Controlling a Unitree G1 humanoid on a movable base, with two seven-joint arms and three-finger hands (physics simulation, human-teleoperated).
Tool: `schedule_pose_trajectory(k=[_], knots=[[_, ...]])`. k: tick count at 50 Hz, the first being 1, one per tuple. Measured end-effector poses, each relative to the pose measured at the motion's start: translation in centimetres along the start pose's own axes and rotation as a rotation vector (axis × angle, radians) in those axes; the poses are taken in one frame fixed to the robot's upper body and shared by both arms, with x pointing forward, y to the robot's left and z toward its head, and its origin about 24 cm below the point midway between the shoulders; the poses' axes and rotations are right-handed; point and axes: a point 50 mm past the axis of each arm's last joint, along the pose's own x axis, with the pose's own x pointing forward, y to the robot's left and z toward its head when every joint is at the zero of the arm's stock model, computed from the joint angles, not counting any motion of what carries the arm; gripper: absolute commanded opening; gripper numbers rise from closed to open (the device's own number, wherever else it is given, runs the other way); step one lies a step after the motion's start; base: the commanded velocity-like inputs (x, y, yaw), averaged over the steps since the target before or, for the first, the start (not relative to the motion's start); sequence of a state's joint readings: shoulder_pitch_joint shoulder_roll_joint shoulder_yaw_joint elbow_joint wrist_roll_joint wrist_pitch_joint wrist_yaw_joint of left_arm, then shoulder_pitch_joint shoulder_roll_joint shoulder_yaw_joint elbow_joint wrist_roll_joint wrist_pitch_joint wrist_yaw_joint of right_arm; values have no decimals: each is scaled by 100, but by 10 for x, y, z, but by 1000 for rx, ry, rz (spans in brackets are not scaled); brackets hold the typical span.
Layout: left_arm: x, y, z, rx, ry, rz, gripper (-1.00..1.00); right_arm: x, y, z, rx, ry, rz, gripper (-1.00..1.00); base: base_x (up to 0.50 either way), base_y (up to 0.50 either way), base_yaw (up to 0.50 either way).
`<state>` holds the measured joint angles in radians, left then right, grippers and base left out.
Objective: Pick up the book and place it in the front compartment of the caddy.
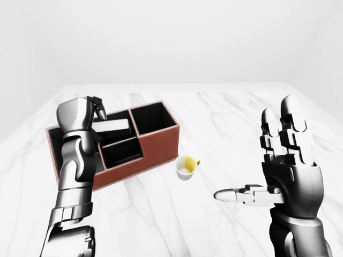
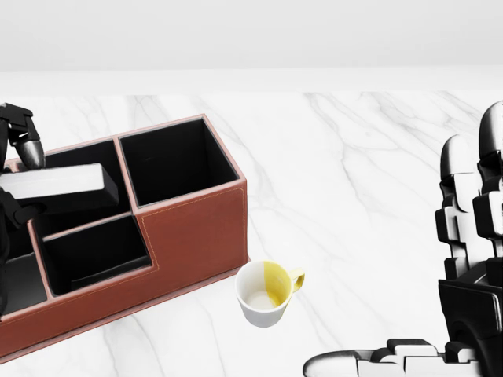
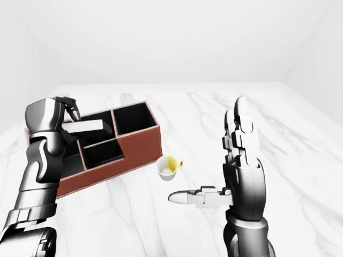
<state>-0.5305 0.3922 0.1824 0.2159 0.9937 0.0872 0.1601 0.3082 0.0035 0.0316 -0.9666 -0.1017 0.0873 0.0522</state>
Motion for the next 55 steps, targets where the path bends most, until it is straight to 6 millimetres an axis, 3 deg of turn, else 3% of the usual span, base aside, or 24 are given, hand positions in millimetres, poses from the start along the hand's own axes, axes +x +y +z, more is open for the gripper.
schedule_pose_trajectory(k=[11, 55], knots=[[3, -20, -8, 1, 47, -22, -100, 0, 0, 1, 0, -1, 1, 100, 0, 0, 0], [14, -50, -20, -36, 175, -25, -100, 0, 0, -2, -1, 11, 3, 100, 0, 0, 0]])
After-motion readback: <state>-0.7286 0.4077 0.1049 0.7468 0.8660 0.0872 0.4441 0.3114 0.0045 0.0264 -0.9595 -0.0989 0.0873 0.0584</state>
